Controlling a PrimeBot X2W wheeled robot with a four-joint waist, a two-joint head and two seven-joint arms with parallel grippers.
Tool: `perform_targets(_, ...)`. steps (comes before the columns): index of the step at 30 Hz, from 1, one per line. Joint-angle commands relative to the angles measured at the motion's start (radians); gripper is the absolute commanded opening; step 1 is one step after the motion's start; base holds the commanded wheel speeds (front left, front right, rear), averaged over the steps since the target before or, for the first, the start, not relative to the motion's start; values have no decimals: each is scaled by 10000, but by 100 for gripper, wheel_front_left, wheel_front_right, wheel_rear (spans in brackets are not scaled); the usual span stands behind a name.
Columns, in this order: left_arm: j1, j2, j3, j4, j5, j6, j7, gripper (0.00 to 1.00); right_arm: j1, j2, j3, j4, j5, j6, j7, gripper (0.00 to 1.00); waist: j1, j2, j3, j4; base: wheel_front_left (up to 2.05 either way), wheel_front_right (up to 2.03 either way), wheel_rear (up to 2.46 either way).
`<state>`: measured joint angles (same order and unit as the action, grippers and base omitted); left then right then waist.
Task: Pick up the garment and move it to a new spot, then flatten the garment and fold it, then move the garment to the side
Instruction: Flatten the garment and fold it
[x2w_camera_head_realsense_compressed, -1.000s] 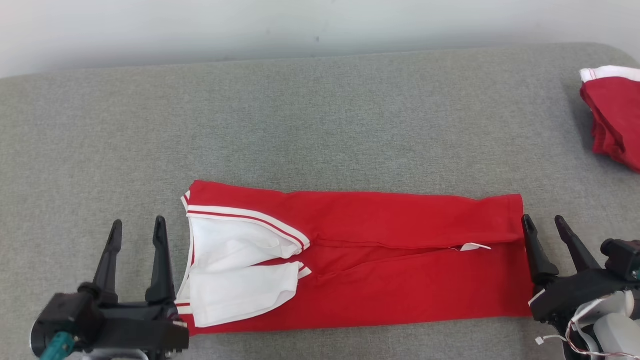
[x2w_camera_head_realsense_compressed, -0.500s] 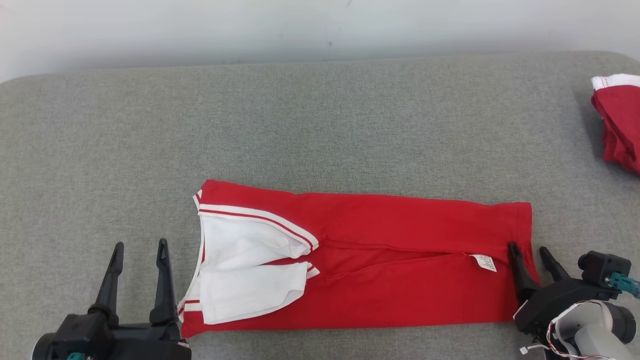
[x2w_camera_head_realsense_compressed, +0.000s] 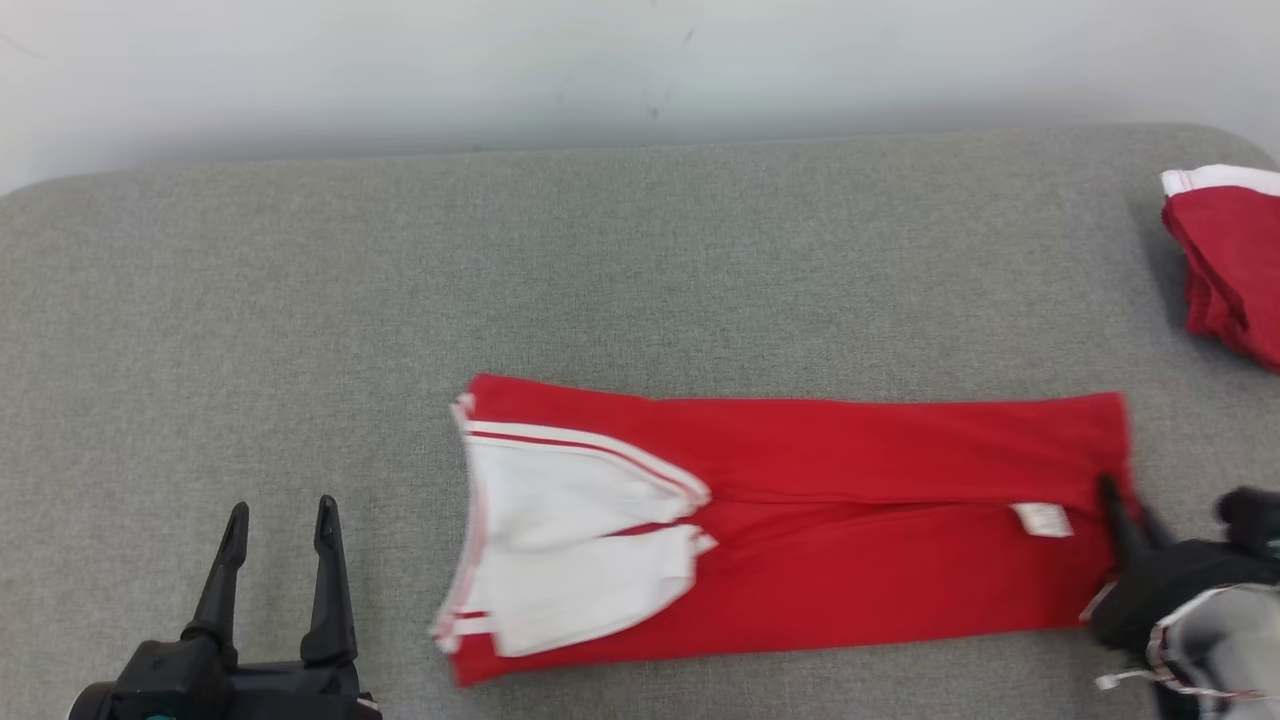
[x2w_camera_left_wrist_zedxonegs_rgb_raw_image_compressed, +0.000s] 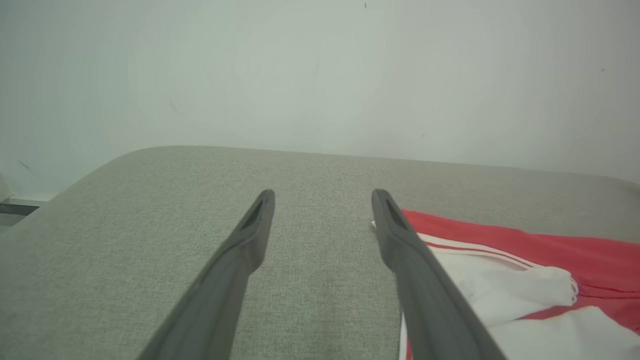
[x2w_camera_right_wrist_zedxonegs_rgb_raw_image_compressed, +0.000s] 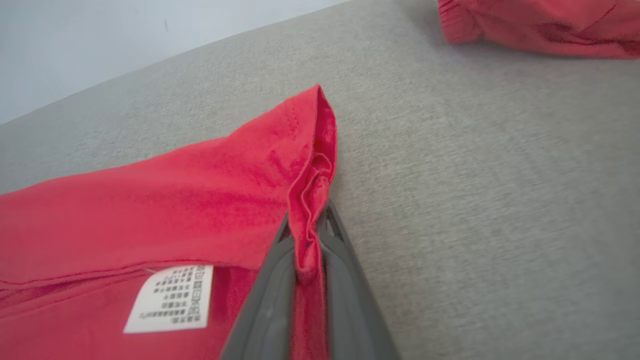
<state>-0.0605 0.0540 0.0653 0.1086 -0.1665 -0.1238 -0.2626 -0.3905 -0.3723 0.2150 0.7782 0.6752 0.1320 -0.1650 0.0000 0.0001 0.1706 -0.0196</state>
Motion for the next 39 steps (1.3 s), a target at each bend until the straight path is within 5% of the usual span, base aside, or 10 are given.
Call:
perform_targets(1, 157, -28, 26, 13, 84, -30, -27, 100, -60, -242, -100, 64, 41, -32, -64, 0, 0, -1, -78, -33, 0, 0, 0)
perform_targets(6, 224, -32, 56, 47, 146, -60, -27, 100, -199, -1211, -400, 250, 81, -32, 25, 0, 0, -1, -241, -95, 0, 0, 0)
perform_targets(11, 322, -38, 62, 38, 187, -75, -27, 100, -194, -1468, -292, -28, 60, -32, 107, 0, 0, -1, -363, -193, 0, 0, 0)
perform_targets(19, 422, -39, 69, 54, 145, -53, -27, 100, 40, -589, 240, -1508, -431, -31, 253, 0, 0, -1, -511, -364, 0, 0, 0)
perform_targets(29, 449, -39, -28, 101, 136, -15, -27, 100, 489, 1331, 849, -4054, -1251, -31, 1102, 0, 0, -1, -562, -356, 0, 0, 0)
perform_targets(39, 197, -38, -354, 247, 11, 17, -27, 100, 328, 2881, 1642, -4412, -1775, -31, 1629, 0, 0, -1, -496, 186, 0, 0, 0)
